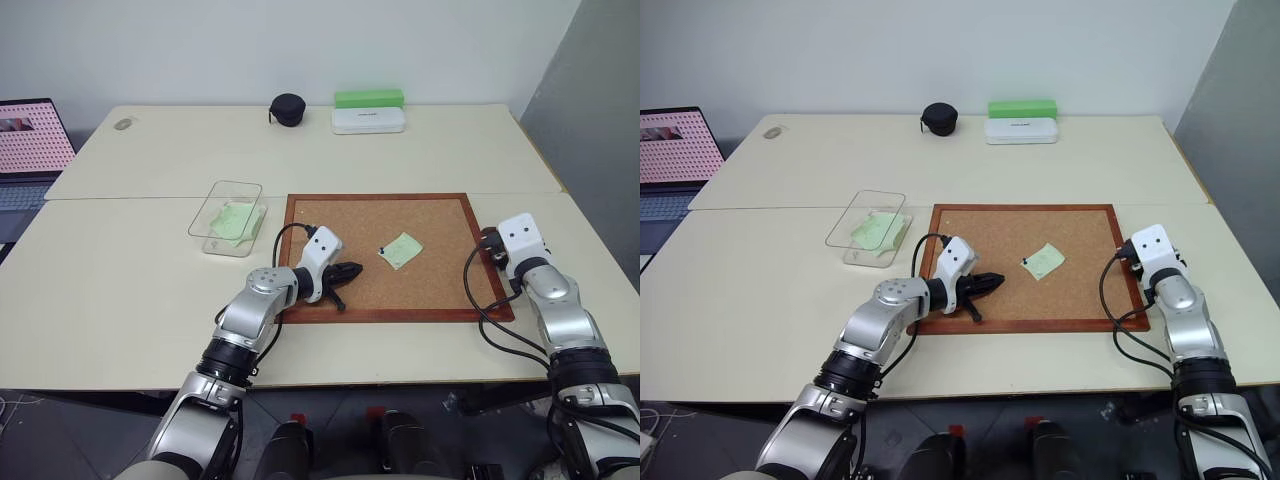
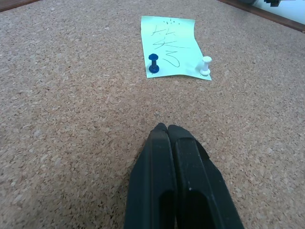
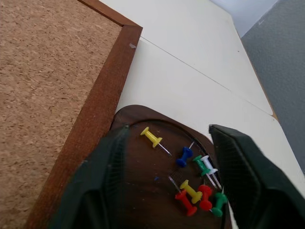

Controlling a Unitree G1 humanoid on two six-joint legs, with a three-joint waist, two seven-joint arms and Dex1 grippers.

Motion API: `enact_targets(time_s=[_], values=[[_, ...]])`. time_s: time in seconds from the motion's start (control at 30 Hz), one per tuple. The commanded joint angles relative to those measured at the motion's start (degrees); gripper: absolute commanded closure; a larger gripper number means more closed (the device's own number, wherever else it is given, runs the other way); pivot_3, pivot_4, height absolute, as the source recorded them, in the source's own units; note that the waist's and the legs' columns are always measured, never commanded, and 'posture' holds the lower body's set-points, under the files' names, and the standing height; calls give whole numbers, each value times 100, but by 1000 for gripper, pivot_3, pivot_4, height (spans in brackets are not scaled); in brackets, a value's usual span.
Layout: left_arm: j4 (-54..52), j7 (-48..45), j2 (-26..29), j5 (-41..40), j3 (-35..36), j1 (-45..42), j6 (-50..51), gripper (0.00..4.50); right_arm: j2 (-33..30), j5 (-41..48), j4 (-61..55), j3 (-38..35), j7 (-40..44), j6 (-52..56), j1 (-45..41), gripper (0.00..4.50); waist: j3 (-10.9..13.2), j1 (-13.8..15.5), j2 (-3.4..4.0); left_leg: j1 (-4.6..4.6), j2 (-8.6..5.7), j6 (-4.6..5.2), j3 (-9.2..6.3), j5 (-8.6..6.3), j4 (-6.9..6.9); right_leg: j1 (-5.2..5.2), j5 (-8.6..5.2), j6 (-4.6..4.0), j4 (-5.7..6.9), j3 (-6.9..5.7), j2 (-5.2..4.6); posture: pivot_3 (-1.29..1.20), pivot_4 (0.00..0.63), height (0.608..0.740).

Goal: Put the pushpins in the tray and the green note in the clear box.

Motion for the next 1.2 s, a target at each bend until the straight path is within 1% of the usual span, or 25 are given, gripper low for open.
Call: enact_targets(time_s=[0.03,0.1,0.2,0.27,0.3,0.4,0.47,0.57,0.7,0.8,0.97,1.07,1.2], values=[[149,-68,35,106,-164,88,129,4500,-14,59,-231,-140,-35,-84,-41,676,0,-2,0,0,0,0,0,0,0,0,0,0,0,0,0,0,150,740],[166,-62,27,110,-167,79,119,4500,67,229,-389,-241,27,-159,-21,676,0,-2,0,0,1,0,0,0,0,0,0,0,0,0,1,0,150,740],[167,-69,36,110,-165,76,116,4500,345,963,-943,-432,584,-228,96,676,0,-4,0,0,0,0,0,0,0,0,0,0,0,0,1,0,150,740],[169,-74,48,110,-160,76,114,4500,538,1546,-1469,-469,1072,24,260,676,0,-3,0,0,1,0,-2,0,0,0,0,1,1,-2,1,0,150,740],[183,-75,48,112,-159,68,109,4500,588,1703,-1613,-481,1206,134,306,676,0,-4,0,-1,1,0,-3,0,0,0,0,1,1,-2,1,0,150,740],[218,-72,48,117,-163,38,109,4500,750,2346,-2370,-203,1822,838,668,676,0,17,0,-2,0,0,-6,0,1,2,0,1,0,-6,0,0,150,740],[234,-78,47,119,-166,18,108,4500,840,2543,-2665,-49,1999,1104,796,676,0,17,0,-3,0,0,-9,0,1,3,0,1,-1,-8,0,0,150,740],[243,-84,40,122,-164,-8,112,4500,934,2639,-2891,203,2152,1328,902,676,0,11,0,-1,1,0,-8,0,1,3,-1,2,1,-8,0,0,150,740],[302,-79,30,123,-145,-73,113,4500,990,2571,-2859,473,2257,1388,881,676,0,16,0,-1,0,0,-9,0,2,2,-2,4,0,-10,0,0,150,740],[331,-102,53,135,-140,-87,101,4500,1090,2330,-2489,722,2273,1172,726,676,0,15,0,-1,0,0,-9,0,2,2,-2,4,0,-10,0,0,150,740],[262,-123,75,157,-187,-28,103,4500,1114,2036,-1970,894,2316,864,544,676,0,19,0,-1,0,0,-8,0,2,2,-2,4,-1,-10,0,0,150,740],[234,-124,92,156,-191,-16,109,4500,1146,2012,-1823,894,2358,790,499,676,0,19,0,-1,1,0,-9,0,2,2,-2,4,-2,-11,0,0,150,740],[217,-117,120,148,-176,-3,116,4500,1166,1975,-1713,879,2396,675,470,1443,0,16,0,0,1,0,-8,0,2,2,-2,4,-1,-10,1,0,150,740]])
